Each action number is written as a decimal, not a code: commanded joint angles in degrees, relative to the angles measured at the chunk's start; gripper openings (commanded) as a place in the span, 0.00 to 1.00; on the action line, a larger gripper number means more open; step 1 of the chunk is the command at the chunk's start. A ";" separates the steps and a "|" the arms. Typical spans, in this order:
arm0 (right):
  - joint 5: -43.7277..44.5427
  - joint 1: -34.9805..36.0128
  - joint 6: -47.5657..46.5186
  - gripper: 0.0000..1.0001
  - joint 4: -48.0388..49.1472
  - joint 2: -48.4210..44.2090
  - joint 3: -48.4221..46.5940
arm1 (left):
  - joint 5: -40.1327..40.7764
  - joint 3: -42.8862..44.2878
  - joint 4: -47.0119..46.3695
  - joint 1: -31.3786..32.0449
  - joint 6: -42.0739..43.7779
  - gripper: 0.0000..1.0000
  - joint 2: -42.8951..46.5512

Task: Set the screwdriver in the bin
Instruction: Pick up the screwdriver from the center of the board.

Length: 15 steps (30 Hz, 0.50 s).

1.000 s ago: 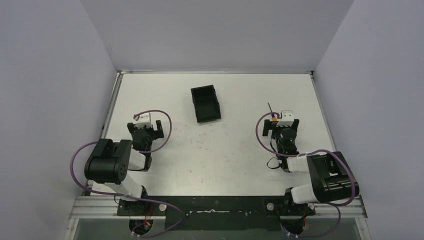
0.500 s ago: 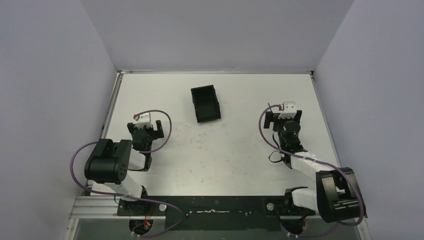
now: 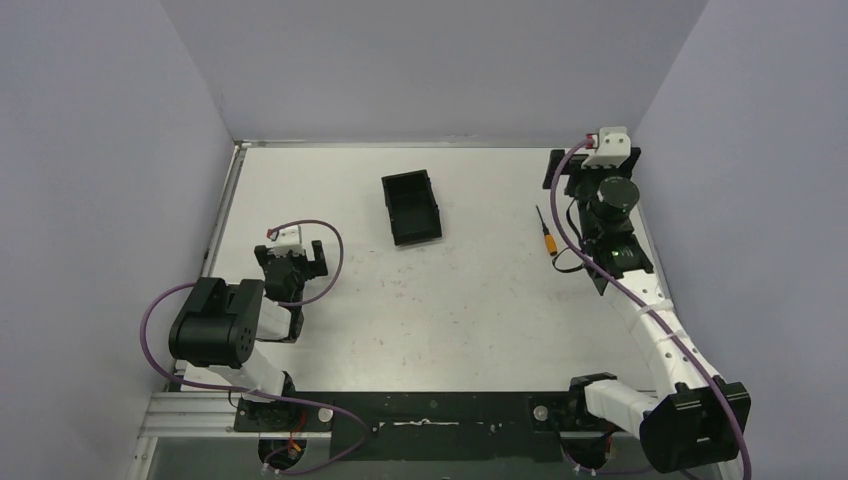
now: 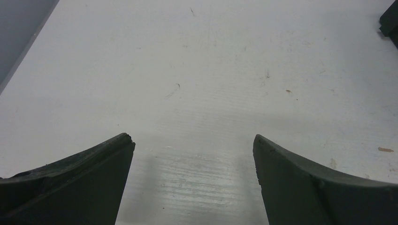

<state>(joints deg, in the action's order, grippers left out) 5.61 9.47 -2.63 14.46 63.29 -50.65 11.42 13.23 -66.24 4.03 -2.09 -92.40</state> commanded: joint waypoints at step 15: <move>-2.58 -1.17 2.54 1.00 -23.85 8.83 -28.71 | -0.61 1.36 -3.02 0.09 0.37 0.97 0.07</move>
<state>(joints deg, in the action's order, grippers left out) 5.19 9.32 -2.04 -4.58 70.15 -75.18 11.42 13.23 -66.24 4.03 -2.09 -92.38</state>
